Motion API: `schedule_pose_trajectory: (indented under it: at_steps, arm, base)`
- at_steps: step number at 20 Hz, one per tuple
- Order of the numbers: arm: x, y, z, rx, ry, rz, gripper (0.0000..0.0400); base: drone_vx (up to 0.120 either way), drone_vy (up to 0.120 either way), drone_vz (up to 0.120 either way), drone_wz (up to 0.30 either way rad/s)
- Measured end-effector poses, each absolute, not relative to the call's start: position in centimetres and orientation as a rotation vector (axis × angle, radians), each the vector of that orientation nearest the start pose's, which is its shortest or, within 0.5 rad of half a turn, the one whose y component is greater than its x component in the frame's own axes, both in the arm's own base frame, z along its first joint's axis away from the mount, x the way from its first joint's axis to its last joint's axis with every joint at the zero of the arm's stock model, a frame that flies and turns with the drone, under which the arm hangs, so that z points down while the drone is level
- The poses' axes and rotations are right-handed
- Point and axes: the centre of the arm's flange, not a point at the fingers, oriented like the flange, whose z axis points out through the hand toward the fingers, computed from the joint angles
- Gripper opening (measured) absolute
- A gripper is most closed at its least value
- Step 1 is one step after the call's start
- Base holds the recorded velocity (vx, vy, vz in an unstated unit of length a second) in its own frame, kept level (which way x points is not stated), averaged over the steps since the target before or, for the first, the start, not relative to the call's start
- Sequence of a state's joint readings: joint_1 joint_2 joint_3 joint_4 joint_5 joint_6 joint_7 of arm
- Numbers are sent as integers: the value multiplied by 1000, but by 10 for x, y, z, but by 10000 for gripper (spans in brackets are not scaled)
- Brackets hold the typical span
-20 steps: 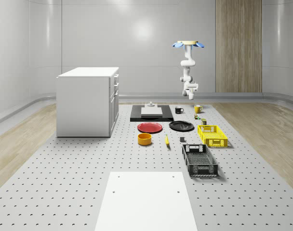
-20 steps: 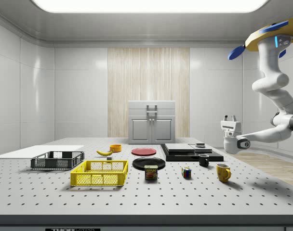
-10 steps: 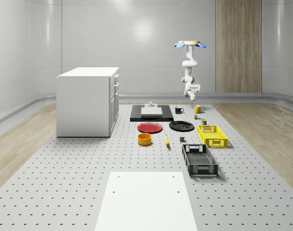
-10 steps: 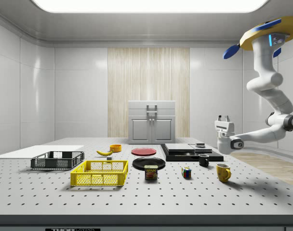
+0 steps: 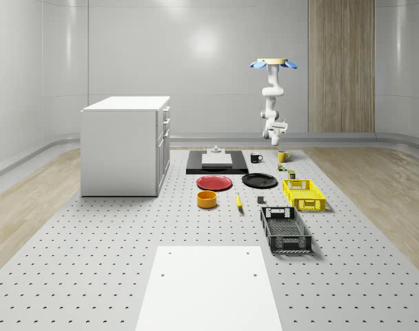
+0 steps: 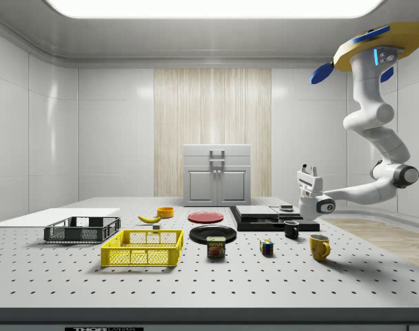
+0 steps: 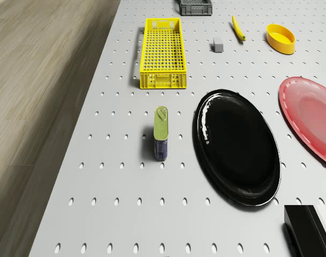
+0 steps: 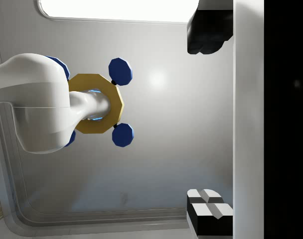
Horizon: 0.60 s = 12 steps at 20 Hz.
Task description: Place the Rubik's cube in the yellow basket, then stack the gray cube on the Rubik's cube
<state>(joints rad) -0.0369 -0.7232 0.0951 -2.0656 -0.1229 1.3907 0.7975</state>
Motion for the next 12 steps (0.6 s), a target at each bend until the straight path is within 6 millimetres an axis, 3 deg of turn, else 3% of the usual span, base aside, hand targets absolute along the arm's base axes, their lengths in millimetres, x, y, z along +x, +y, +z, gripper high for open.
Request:
schedule_pose_trajectory:
  at_steps: [2, 7, 10, 12]
  arm:
    - [301, 25, 688, -3092, 1283, -246, 400]
    - [301, 55, 675, -3343, 1391, -508, 400]
    - [302, 79, 651, -3581, 1494, -842, 400]
    - [303, 93, 625, -3751, 1571, -1201, 400]
  base:
    - [120, 0, -20, 0]
    - [120, 0, -88, 0]
    - [120, 0, -120, 0]
    - [120, 0, -120, 0]
